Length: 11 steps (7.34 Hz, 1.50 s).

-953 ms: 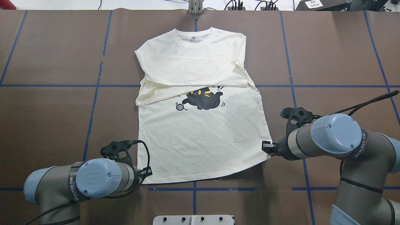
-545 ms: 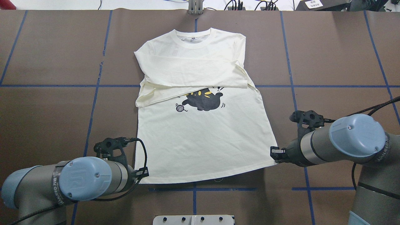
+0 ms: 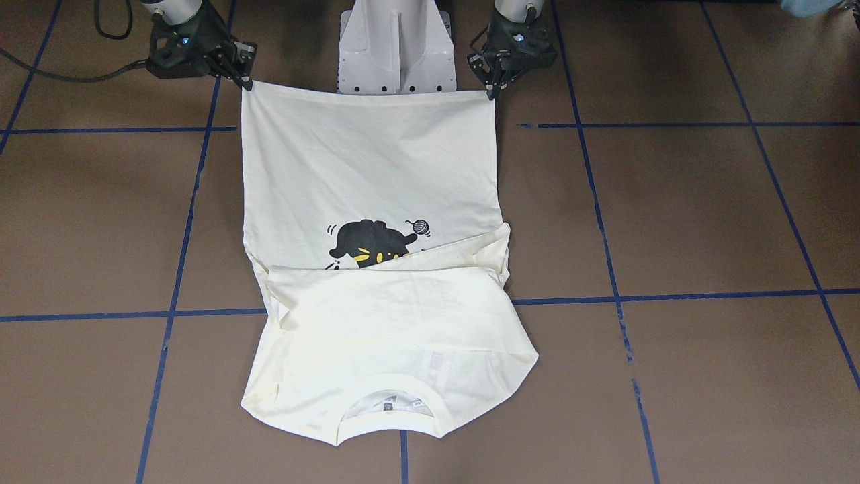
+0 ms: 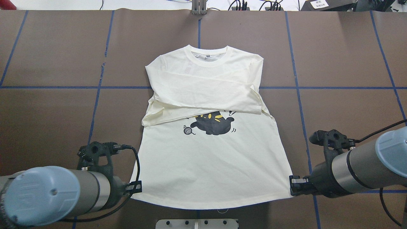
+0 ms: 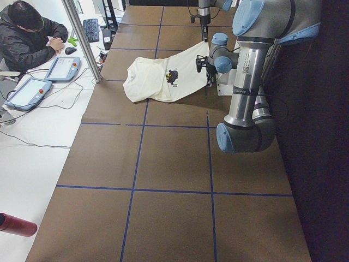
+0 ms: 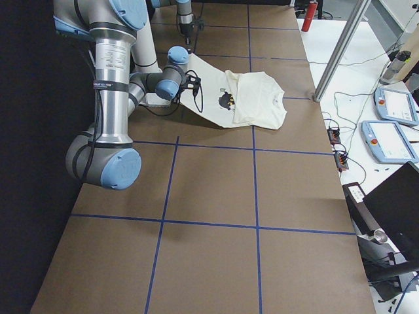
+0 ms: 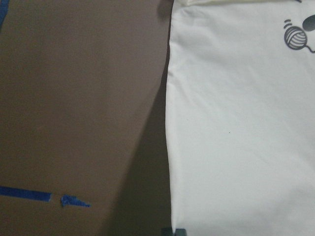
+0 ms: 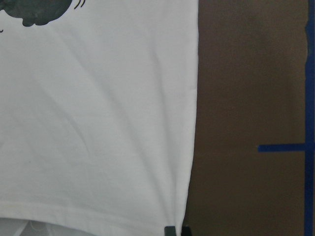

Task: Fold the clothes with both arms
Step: 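Pull the shirt by its hem toward the robot with both grippers, then lift the hem with both grippers and fold it up toward the collar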

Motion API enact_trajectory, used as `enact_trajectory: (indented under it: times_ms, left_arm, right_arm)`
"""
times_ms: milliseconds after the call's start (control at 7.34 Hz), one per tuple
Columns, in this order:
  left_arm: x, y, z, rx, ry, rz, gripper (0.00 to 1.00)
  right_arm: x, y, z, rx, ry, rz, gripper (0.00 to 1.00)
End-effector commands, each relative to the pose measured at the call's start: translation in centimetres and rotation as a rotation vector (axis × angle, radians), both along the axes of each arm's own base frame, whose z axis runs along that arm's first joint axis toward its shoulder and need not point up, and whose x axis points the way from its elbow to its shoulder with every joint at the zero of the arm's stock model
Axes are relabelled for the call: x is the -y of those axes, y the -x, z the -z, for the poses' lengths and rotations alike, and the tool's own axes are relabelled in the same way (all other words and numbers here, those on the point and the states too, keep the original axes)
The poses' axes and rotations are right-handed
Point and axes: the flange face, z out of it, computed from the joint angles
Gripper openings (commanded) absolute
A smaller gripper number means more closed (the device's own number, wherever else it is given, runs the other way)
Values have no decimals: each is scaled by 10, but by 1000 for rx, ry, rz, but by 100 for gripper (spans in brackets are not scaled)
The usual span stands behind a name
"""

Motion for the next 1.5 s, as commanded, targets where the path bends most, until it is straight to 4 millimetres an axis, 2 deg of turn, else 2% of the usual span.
enact_trajectory:
  times_ms: [0, 136, 272, 409, 545, 681, 817, 953, 1089, 1226, 1362]
  left_arm:
    - [-28, 23, 20, -21, -2, -72, 0]
    - [-28, 22, 22, -28, -2, -73, 0]
    - [-28, 20, 33, -56, -7, -75, 0]
    - [-21, 19, 41, -72, -12, -58, 0]
    - [-2, 25, 43, -73, -18, -12, 0]
    - [30, 35, 45, -75, -53, 14, 0]
    - [66, 45, 40, -55, -64, 35, 0]
    - [107, 46, 28, -10, -58, 82, 0]
    - [143, 43, 15, -4, -75, 125, 0]
    - [173, 34, 5, -19, -68, 132, 0]
    - [191, 36, 6, -20, -68, 153, 0]
  right_arm:
    - [-13, -1, 5, 16, 20, 56, 0]
    - [-12, 3, 3, 15, 19, 57, 0]
    - [1, 1, 6, 23, 6, 21, 0]
    - [29, 1, 14, 45, -9, -38, 0]
    - [67, 5, 18, 56, -17, -109, 0]
    - [108, -3, 19, 67, -31, -193, 0]
    - [140, -17, 9, 89, -80, -245, 0]
    - [167, -19, -12, 78, -82, -292, 0]
    - [206, -19, -22, 79, -84, -346, 0]
    - [235, -1, -20, 70, -79, -360, 0]
    - [259, 2, -16, 67, -78, -385, 0]
